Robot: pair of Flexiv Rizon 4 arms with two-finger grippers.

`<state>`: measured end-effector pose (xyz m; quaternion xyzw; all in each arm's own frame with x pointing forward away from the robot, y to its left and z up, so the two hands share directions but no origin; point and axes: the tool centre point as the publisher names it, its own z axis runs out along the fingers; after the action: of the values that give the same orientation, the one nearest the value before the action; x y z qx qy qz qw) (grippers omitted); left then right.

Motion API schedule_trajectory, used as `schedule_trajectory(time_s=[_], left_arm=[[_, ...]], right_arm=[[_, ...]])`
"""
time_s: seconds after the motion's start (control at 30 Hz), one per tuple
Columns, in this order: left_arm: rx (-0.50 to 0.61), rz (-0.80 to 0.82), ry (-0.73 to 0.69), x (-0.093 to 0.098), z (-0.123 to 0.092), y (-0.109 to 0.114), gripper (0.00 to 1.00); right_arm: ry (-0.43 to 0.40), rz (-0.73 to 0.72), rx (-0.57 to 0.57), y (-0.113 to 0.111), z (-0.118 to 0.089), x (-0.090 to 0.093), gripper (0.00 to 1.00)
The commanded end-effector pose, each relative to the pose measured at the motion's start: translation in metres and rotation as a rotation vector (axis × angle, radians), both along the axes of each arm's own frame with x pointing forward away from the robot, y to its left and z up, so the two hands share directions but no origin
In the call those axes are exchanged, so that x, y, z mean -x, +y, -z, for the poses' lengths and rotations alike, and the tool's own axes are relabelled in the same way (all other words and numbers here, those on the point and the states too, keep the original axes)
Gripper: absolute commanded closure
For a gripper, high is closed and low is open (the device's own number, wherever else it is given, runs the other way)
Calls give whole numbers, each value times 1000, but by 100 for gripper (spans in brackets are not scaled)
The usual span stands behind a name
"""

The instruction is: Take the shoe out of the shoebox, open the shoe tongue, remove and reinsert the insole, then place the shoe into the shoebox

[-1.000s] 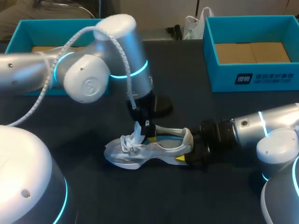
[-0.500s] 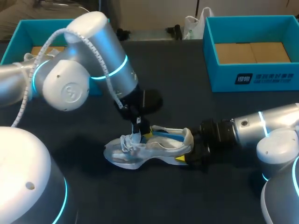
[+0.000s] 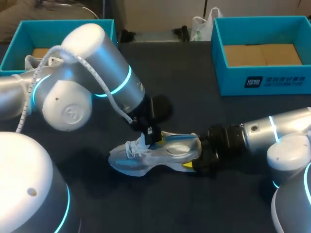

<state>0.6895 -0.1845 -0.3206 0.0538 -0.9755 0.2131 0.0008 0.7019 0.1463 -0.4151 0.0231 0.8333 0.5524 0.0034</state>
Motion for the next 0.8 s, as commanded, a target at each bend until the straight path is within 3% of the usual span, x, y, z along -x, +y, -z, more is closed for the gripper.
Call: schedule_trajectory(time_s=[0.03, 0.27, 0.33, 0.4, 0.53, 0.67, 0.8], left_arm=[[-28, -43, -37, -1, 1, -20, 100], [-53, -81, -117, -6, 4, -38, 100], [-59, -85, -128, -5, 5, -39, 58], [-57, -88, -143, -1, 3, -37, 40], [-50, -99, -164, 4, -3, -30, 24], [-39, -113, -201, 9, -11, -24, 28], [-39, -127, -231, 12, -15, -22, 40]], right_arm=[[1, 0, 7, 2, -2, 0, 100], [1, 0, 7, 2, -2, 0, 100], [1, 0, 7, 2, -2, 0, 100], [1, 0, 7, 2, -2, 0, 100], [1, 0, 7, 2, -2, 0, 100], [1, 0, 7, 2, -2, 0, 100], [1, 0, 7, 2, -2, 0, 100]])
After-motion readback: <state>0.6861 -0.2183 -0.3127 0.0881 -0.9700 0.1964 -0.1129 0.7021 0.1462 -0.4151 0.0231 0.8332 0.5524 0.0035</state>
